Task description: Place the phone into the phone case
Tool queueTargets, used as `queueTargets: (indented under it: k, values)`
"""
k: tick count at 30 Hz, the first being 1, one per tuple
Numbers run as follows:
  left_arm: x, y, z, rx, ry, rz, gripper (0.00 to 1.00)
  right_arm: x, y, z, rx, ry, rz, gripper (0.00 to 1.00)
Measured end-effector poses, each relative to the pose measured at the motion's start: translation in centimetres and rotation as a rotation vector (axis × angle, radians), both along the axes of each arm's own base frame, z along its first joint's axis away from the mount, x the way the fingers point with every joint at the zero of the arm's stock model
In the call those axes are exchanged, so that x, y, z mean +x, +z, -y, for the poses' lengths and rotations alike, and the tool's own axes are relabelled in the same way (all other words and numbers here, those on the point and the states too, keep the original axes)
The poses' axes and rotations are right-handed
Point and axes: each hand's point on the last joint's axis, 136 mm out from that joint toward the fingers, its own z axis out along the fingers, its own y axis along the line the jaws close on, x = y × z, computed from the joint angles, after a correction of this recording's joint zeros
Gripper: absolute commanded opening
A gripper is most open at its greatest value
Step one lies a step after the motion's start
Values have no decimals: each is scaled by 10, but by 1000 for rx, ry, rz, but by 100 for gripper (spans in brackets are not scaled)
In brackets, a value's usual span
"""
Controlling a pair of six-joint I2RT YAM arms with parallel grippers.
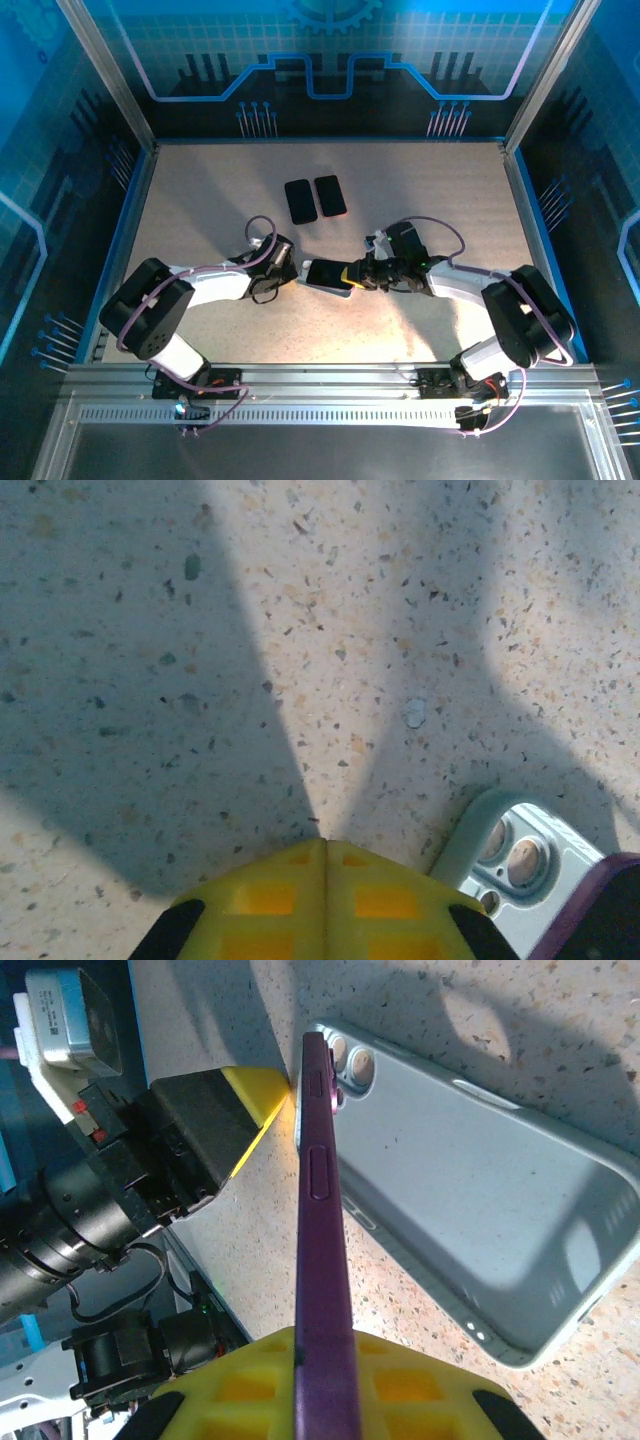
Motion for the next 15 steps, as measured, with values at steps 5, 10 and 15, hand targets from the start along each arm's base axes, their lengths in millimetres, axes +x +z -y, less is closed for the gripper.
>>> queueTargets:
  k: [5,10,15]
  values:
    - [0,0,1,-6,-1,0,0,2,-8,0,-7,-8,-21,0]
    - [0,0,2,-9,-2,1,0,2,-11,-3,3,2,-28,0]
    - [-4,1,10,-27,-7,5,0,3,-11,-5,9,10,-29,0]
